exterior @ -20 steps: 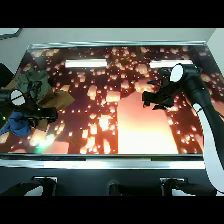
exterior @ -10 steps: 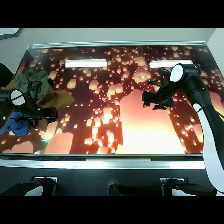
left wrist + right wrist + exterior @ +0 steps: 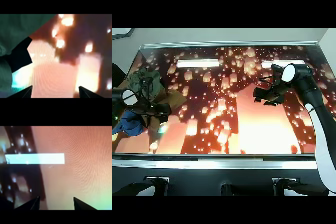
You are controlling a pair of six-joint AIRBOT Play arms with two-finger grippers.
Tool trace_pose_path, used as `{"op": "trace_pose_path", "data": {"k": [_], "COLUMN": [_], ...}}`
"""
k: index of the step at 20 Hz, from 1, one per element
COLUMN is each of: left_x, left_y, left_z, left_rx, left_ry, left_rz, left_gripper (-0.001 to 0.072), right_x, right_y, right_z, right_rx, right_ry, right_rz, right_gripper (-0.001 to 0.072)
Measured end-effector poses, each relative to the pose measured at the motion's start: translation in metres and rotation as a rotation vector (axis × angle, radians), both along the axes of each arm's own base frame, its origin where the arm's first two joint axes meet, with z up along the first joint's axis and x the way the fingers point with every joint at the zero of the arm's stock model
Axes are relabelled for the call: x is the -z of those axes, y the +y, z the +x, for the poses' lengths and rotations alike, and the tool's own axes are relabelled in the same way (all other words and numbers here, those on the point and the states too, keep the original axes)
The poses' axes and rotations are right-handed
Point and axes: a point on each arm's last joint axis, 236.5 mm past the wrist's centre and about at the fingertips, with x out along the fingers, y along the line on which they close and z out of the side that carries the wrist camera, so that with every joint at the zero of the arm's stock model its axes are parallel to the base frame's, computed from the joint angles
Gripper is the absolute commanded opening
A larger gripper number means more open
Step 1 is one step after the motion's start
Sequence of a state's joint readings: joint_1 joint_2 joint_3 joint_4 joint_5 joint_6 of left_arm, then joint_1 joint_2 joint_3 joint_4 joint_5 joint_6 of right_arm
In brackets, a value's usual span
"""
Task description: Fold the shirts.
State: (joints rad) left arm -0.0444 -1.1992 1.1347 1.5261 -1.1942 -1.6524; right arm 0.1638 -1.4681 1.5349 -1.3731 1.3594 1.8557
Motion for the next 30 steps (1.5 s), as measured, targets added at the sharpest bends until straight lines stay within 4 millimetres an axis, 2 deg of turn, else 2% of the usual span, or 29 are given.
{"op": "trace_pose_path", "data": {"k": [2,3,4,6,8,9,11,14,16,18,23,24,26,28,30], "left_x": [-0.011,-0.023,-0.041,-0.086,-0.115,-0.118,-0.102,-0.056,-0.021,0.013,0.072,0.081,0.093,0.097,0.084], "left_y": [0.007,0.024,0.048,0.111,0.178,0.208,0.255,0.295,0.302,0.299,0.279,0.277,0.273,0.271,0.272], "left_z": [0.012,0.023,0.034,0.052,0.05,0.043,0.025,0.003,-0.001,0.001,0.014,0.015,0.016,0.014,0.017], "left_rx": [0.009,0.005,-0.016,-0.135,-0.331,-0.433,-0.627,-0.811,-0.847,-0.837,-0.765,-0.754,-0.741,-0.73,-0.727], "left_ry": [-0.054,-0.097,-0.146,-0.249,-0.302,-0.307,-0.277,-0.202,-0.15,-0.1,-0.009,0.007,0.027,0.042,0.018], "left_rz": [0.028,0.083,0.156,0.272,0.306,0.292,0.185,0.001,-0.116,-0.214,-0.335,-0.347,-0.363,-0.374,-0.375], "left_gripper": [0.072,0.072,0.072,0.072,0.072,0.072,0.072,0.072,0.072,0.072,0.072,0.0692,0.0086,0.0033,0.0032], "right_x": [-0.003,-0.005,-0.006,-0.007,-0.007,-0.007,-0.005,-0.003,-0.001,-0.001,0.0,0.0,-0.001,-0.002,-0.002], "right_y": [0.001,0.002,0.002,0.0,-0.001,-0.001,-0.003,-0.004,-0.004,-0.005,-0.004,-0.004,0.0,0.004,0.008], "right_z": [0.01,0.015,0.019,0.023,0.024,0.024,0.02,0.013,0.008,0.006,0.005,0.004,0.004,0.003,0.0], "right_rx": [0.009,0.013,0.016,0.02,0.021,0.02,0.017,0.011,0.008,0.013,0.019,0.019,0.02,0.019,0.017], "right_ry": [-0.045,-0.066,-0.082,-0.102,-0.106,-0.104,-0.088,-0.054,-0.035,-0.025,-0.017,-0.016,-0.011,-0.007,0.003], "right_rz": [0.008,0.011,0.013,0.008,0.002,0.001,-0.007,-0.014,-0.017,-0.017,-0.015,-0.011,0.004,0.024,0.039], "right_gripper": [0.0516,0.0515,0.0515,0.0515,0.0514,0.0514,0.0513,0.0513,0.0513,0.0513,0.0512,0.0511,0.0511,0.0505,0.0492]}}
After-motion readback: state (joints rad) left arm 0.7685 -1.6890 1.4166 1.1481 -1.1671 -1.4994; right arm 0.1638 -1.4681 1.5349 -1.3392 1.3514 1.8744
